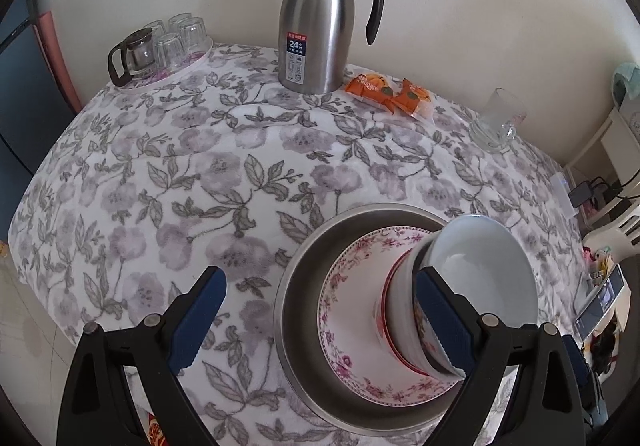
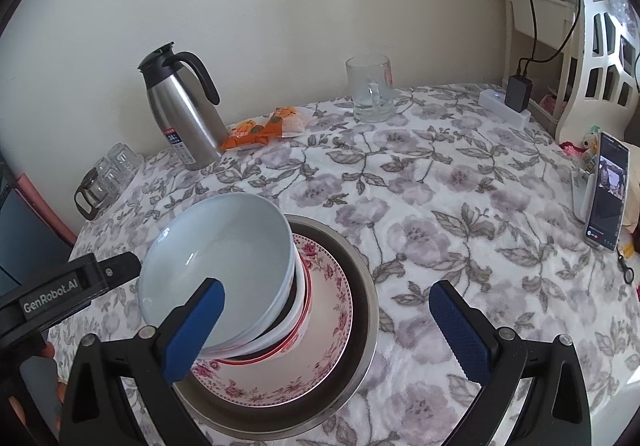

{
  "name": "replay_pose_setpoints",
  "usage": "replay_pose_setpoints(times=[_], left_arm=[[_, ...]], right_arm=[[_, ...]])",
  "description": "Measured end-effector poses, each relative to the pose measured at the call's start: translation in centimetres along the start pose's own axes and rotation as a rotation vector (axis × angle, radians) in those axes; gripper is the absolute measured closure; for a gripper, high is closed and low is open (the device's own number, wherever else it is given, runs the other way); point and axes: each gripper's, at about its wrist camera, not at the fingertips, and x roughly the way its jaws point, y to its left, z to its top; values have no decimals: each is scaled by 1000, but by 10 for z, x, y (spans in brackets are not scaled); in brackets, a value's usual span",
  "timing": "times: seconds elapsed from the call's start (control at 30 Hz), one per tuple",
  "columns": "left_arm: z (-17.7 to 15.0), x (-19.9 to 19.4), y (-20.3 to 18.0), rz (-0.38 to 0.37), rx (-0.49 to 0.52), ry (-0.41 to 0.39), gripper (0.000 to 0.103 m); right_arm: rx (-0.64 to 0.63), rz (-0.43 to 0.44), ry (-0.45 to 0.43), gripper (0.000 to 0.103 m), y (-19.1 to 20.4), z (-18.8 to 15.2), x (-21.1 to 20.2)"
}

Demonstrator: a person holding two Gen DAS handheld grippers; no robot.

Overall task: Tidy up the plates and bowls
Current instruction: 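Raise the right gripper away from the stacked bowls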

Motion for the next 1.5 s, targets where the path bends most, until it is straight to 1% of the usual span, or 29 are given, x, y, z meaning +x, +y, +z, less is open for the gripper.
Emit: replay_pose_setpoints(times=[0.2, 0.3, 0.43, 0.57, 0.83, 0.97, 1.13, 1.33, 1.5], left_arm=[[-4, -8, 5, -1, -12, -17, 7], [-6, -11, 10, -23, -32, -21, 7], [-10, -14, 19, -74, -73, -29, 7], [-16, -15, 23, -84, -83, -27, 7], [-32, -21, 28, 1, -66, -57, 7], [-41, -20, 33, 30, -54, -53, 7], [-55, -11, 36, 75, -25, -4, 7], [-74, -1, 36, 79, 3, 69, 7], [-87, 6, 30, 118, 48, 112, 7]], right_arm=[[-4, 9, -31, 0, -1, -5, -8], [-10, 9, -36, 0, 0, -8, -9], [-31, 14, -38, 0, 3, -13, -12], [-64, 14, -45, 0, 8, -19, -15], [-104, 15, -40, 0, 13, -33, -20], [-106, 15, -32, 0, 12, -41, -22], [-108, 1, -6, 0, 7, -50, -21], [-101, -31, 53, 0, 0, -63, -15], [-93, -56, 87, 0, -6, -70, -13]])
